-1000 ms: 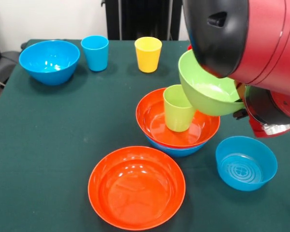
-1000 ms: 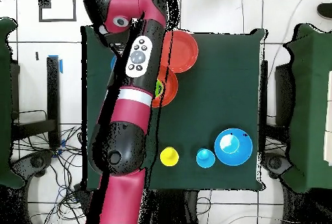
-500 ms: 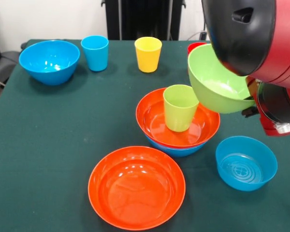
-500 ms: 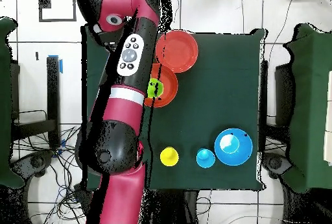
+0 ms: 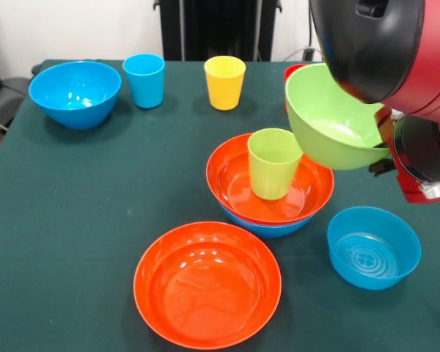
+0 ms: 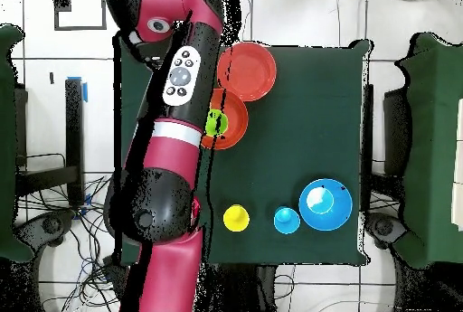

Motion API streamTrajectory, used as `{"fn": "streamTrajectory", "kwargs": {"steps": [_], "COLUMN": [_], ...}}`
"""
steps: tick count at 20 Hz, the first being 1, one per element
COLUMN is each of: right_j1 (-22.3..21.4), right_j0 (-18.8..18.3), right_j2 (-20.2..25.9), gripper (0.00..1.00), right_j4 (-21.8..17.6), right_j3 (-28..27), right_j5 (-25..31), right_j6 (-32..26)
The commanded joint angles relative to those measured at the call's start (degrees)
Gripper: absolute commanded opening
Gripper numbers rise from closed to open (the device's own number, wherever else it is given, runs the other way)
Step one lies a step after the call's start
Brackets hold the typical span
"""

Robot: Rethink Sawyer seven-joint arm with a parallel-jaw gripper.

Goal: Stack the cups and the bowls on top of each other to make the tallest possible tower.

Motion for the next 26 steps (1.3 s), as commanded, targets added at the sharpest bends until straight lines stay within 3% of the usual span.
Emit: {"fn": "streamTrajectory", "kwargs": {"steps": [1,14,22,26], "right_j1": [-0.9,-0.5,-0.9,-1.2], "right_j0": [-0.7,-0.2,-0.6,-0.1], "right_j2": [3.8,9.8,9.8,11.8], "gripper": [0.0,0.0,0.0,0.0], "right_j4": [-6.0,-11.7,-11.6,-13.4], "right_j3": [-1.6,-0.3,-0.3,0.3], "right_j5": [1.4,0.4,1.1,1.3], "right_j6": [-18.6,-20.3,-21.1,-21.4]}}
